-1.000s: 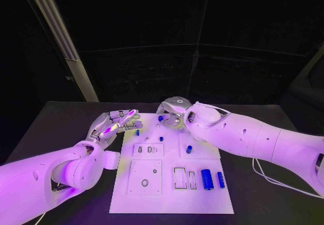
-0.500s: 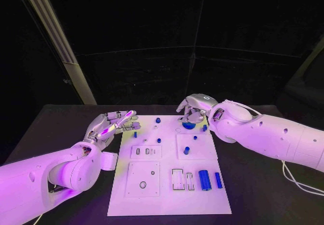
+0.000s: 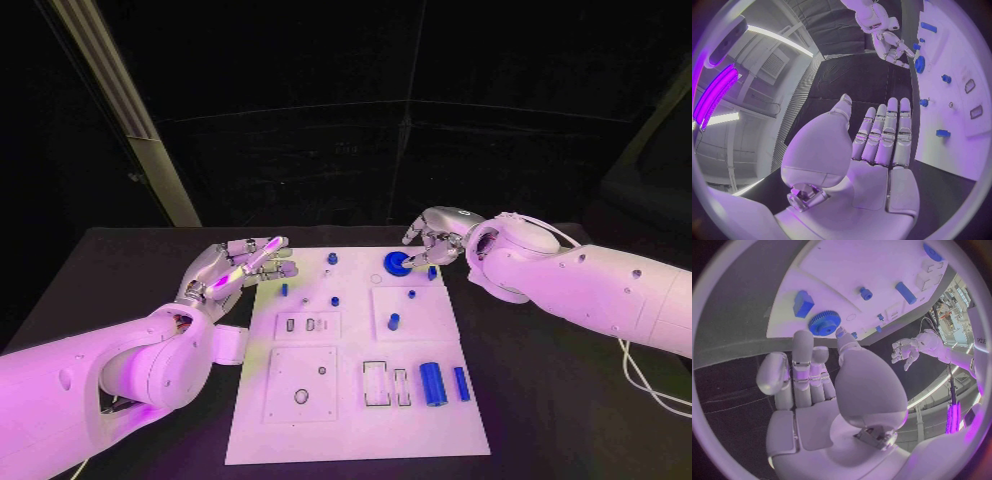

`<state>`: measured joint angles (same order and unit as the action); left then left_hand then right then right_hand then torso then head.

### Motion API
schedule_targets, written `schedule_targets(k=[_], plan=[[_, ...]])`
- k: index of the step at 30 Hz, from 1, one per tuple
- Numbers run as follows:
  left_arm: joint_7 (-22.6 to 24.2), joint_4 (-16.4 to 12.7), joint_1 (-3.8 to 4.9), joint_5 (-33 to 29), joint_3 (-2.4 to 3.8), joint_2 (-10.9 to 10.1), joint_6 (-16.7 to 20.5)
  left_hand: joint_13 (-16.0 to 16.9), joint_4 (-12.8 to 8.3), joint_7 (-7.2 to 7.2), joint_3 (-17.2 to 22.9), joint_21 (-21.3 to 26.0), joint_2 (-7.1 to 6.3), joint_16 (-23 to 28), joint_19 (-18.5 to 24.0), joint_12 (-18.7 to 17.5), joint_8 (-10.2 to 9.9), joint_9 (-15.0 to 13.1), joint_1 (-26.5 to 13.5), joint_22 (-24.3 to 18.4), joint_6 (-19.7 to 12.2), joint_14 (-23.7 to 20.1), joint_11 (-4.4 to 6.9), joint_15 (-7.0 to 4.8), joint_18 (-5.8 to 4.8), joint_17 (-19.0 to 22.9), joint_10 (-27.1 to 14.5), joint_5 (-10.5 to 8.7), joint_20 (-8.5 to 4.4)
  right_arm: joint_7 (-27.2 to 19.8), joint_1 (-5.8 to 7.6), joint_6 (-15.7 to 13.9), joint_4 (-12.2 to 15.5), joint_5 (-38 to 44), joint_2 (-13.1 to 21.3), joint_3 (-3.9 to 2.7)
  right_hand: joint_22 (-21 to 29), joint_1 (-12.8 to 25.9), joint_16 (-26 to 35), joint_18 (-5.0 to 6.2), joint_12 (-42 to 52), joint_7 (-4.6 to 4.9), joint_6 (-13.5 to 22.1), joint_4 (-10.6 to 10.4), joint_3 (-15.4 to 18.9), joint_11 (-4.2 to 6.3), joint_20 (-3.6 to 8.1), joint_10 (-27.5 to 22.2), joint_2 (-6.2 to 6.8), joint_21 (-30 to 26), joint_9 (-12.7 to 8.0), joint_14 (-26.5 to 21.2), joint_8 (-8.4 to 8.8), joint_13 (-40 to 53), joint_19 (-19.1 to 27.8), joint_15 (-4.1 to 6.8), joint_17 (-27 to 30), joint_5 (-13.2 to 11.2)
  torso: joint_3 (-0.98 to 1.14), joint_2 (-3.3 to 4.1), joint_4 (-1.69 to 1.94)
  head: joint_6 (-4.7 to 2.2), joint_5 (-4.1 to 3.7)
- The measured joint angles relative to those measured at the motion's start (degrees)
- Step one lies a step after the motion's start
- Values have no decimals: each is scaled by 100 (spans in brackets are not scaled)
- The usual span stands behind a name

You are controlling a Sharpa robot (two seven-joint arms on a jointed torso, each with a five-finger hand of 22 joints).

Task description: Assemble the parts on the task board

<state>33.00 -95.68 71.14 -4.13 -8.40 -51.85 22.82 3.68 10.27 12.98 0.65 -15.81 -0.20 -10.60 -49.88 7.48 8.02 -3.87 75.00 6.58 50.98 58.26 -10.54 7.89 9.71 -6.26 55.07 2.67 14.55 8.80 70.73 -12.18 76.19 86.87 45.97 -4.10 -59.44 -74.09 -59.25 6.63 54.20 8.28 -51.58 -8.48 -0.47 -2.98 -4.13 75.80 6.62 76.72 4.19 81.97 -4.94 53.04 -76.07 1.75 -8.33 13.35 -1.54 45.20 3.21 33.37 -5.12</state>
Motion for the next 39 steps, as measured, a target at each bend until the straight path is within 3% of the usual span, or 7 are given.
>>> schedule_targets(k=[13, 19, 24, 36, 39], plan=[[-14, 26, 0, 0, -2, 23, -27, 0, -16, 0, -16, 0, 0, 0, 0, 0, 0, 0, 0, -4, 0, 14, 0, 14, 0, -1, 0, 0, 0, 179, -1, 405, -233, 107, -315, 0, -48, -231, -79, 1, 874, -4, 3, -20, 20, 22, -9, 180, -113, 22, 6, 0, -66, 951, 9, 0, 57, 21, -10, 9, 14, 41, 10], [-18, 35, -1, 1, -2, 25, -32, 1, -16, 0, -16, 0, 0, 0, 0, 0, 0, 0, 0, -4, 0, 21, 0, 21, 0, -1, 0, 0, 0, 198, -1, 464, -253, 184, -350, 0, -66, -282, -98, 2, 1074, -4, 3, -20, 20, 12, -9, 252, -122, 22, 14, -19, -105, 1162, 9, 20, 73, 35, -11, 8, 14, 64, 12], [-21, 38, -1, 1, -2, 26, -35, 1, -16, 0, -16, 0, 0, 0, 0, 0, 0, -1, 0, -4, 0, 21, 0, 21, 0, -1, 0, 0, 0, 206, -1, 490, -253, 247, -360, 0, -106, -365, -132, 2, 1277, -46, -82, 20, -21, 33, -9, 315, -203, 47, 26, -19, -170, 1380, 9, 20, 96, 50, -12, 7, 12, 74, 14], [-32, 44, -1, 1, -2, 27, -44, 1, -16, 0, -16, 0, 0, 0, 0, 0, 0, -1, 0, -3, 0, 21, 0, 21, 0, -1, 0, 0, 0, 208, 5, 507, -273, 361, -361, -4, -212, -586, -164, 2, 1564, -48, -233, 186, -239, 53, 15, 417, -365, 94, 29, -40, -255, 1713, -54, 40, 144, -56, -12, 5, 8, 88, -18], [-35, 46, -1, 1, -2, 27, -46, 1, -16, 0, -16, 0, 0, 1, 0, 0, 0, -1, 0, -3, 0, 21, 0, 21, 0, -1, 0, 0, 0, 204, 8, 507, -281, 385, -380, -7, -237, -638, -198, -89, 1619, -49, -303, 240, -349, 55, 15, 419, -417, 118, 24, -40, -260, 1781, -54, 40, 158, -105, -11, 5, 8, 90, -20]])
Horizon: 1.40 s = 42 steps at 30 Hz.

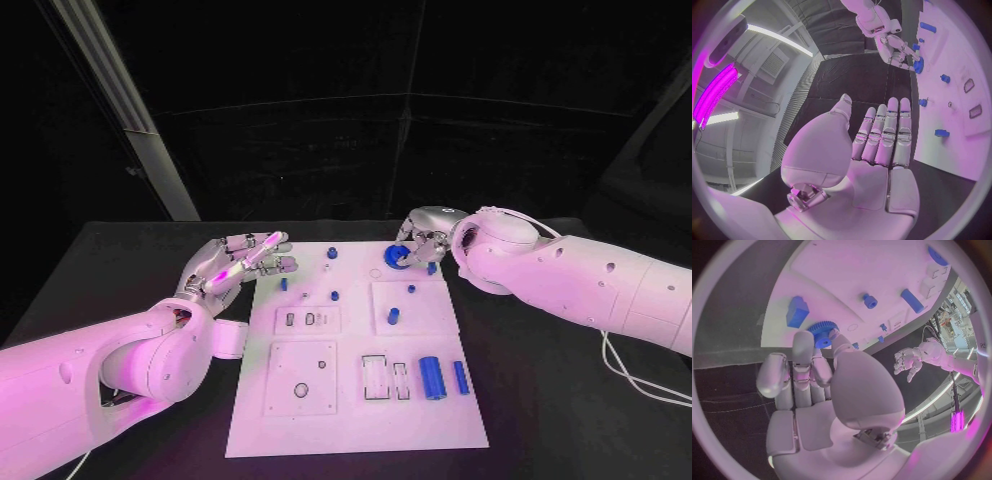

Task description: Assemble the parts on the task board

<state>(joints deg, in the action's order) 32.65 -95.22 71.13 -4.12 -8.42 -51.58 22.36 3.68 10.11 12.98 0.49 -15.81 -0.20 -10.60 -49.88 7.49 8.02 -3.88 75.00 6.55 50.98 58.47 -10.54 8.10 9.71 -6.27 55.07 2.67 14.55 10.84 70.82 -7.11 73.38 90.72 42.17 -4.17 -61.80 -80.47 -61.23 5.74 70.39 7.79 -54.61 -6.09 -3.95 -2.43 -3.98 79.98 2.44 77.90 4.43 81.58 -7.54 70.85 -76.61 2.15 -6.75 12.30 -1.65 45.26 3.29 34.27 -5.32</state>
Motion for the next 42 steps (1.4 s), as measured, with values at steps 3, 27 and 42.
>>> schedule_targets(k=[3, 27, 42], plan=[[-2, 3, 0, 0, 0, 0, -2, 0, 0, 0, 0, 0, 0, 22, 0, 0, 0, 0, 0, -5, 0, 0, 0, 0, 0, 0, 0, 0, 0, -4, 4, -3, -1, 40, -17, -3, -32, -21, 0, 0, 111, -15, -108, 60, -99, -2, 3, 82, -20, 21, -2, 0, -28, 120, -3, 0, 16, -2, -1, 1, 0, 8, -1], [-15, 9, 0, 0, 0, 1, -12, 0, 0, 0, 0, 0, 22, 22, 0, -24, -21, 0, 22, -9, 0, 0, 0, 0, 0, 5, 0, 0, 0, -19, -12, -961, 789, 428, -319, 6, -311, 165, -99, 1, 616, -48, -340, 189, -497, 141, 73, 346, -111, 148, -40, -10, -83, 417, -151, 53, 66, 68, -3, 1, 7, -14, 34], [-23, 22, 0, 1, 0, 42, -23, 1, 0, 0, 0, 0, 22, 22, 0, -24, -21, 0, 22, -8, 0, 0, 0, 0, 0, 5, 0, 0, 0, 240, -15, -850, 350, 675, -1093, 132, -293, 225, -99, 2, 580, -47, -342, 172, -527, 141, 72, 345, -80, 148, -40, -30, -77, 417, -151, 72, 87, 21, -5, 9, 13, 37, 99]])
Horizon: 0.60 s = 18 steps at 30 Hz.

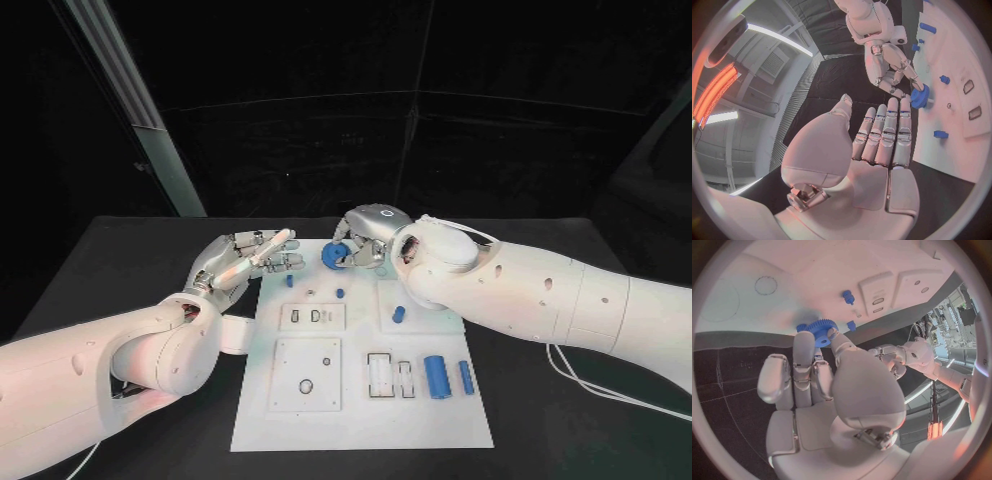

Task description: Assemble the parts on the task board

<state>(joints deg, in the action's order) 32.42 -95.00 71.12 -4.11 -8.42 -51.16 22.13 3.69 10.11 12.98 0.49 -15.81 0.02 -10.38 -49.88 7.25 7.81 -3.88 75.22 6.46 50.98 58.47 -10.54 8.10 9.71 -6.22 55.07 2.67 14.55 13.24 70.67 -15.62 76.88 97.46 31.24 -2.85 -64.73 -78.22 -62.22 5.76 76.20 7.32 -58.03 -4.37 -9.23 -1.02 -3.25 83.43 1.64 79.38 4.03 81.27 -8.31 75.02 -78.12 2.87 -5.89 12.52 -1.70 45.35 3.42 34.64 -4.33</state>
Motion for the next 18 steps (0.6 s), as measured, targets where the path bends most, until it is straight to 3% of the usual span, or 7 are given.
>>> schedule_targets(k=[5, 18], plan=[[-2, 3, 0, 0, 0, 19, -2, 0, 0, 0, 0, 0, 0, 0, 0, 0, 0, 0, 0, 0, 0, 0, 0, 0, 0, 0, 0, 0, 0, 73, -3, 153, -153, 37, -142, 29, 9, 61, 0, 0, -16, 3, -3, -143, -143, -6, 0, -6, 17, 0, 0, 0, 19, 0, 0, 0, 0, -20, -1, 1, 2, 22, 7], [-5, 6, 1, 0, 0, 33, -5, 0, -16, 0, -16, 0, 0, 0, 0, 0, 0, 0, 0, -4, 0, 0, 0, 0, 0, -1, 0, 0, 0, 129, 10, 302, -325, 83, -340, 29, 30, 174, 0, 0, -82, 9, -9, -154, -193, -42, 0, -42, 53, 0, 0, 0, 78, 0, 0, -1, 24, -22, 4, -4, -6, 60, 36]])
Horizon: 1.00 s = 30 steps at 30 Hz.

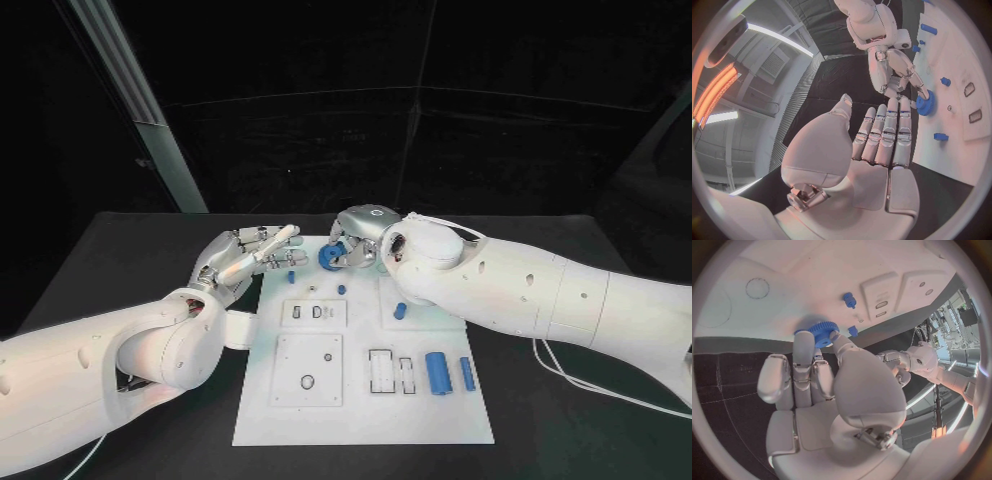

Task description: Assemble the parts on the task board

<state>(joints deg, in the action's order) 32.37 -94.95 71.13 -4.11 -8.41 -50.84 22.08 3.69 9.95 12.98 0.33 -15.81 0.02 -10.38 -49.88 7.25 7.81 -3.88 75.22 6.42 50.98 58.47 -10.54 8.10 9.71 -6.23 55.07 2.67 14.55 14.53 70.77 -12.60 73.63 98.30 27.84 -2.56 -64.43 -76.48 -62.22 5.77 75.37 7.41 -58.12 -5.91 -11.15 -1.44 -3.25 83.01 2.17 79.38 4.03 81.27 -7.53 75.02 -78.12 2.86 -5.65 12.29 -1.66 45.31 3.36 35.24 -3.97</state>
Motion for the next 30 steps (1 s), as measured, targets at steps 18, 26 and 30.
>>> schedule_targets(k=[18, 26, 30], plan=[[-4, -2, 1, 0, 1, -4, -1, 0, 0, 0, 0, 0, 0, 0, 0, 0, 0, 0, 0, 1, 0, 0, 0, 0, 0, 0, 0, 0, 0, 13, -37, 153, 4, 52, 49, 24, 18, 354, 0, 0, -181, -8, 33, -115, 169, -63, -23, -64, 324, 0, 13, -20, 162, 0, -22, -20, 64, -45, 7, -2, -14, 22, 29], [-9, 3, 1, 0, 1, -3, -2, 0, 0, 0, 0, 24, 0, 0, 0, 0, 0, 0, 0, -6, 0, 0, 0, 0, 0, 5, 0, 0, 0, 21, -44, 125, 11, 77, 64, 28, 17, 705, 0, 0, -421, 90, 356, -409, 495, -165, -64, -166, 441, 0, -20, -34, 359, -108, -22, -69, 114, -366, 8, -1, -14, 22, 29], [-15, 6, 1, 0, 1, -2, -2, 0, 0, 0, 0, 24, 0, 23, 0, 0, 0, 0, 0, -6, 0, 0, 0, 0, 0, 5, 0, 0, 0, 22, -44, 124, -1, 72, 61, 28, 13, 1084, 0, 0, -437, 88, 388, -817, 832, -174, -97, -175, 328, 0, -2, -50, 359, -123, -12, -93, 134, 31, 6, -1, -14, 21, 21]])
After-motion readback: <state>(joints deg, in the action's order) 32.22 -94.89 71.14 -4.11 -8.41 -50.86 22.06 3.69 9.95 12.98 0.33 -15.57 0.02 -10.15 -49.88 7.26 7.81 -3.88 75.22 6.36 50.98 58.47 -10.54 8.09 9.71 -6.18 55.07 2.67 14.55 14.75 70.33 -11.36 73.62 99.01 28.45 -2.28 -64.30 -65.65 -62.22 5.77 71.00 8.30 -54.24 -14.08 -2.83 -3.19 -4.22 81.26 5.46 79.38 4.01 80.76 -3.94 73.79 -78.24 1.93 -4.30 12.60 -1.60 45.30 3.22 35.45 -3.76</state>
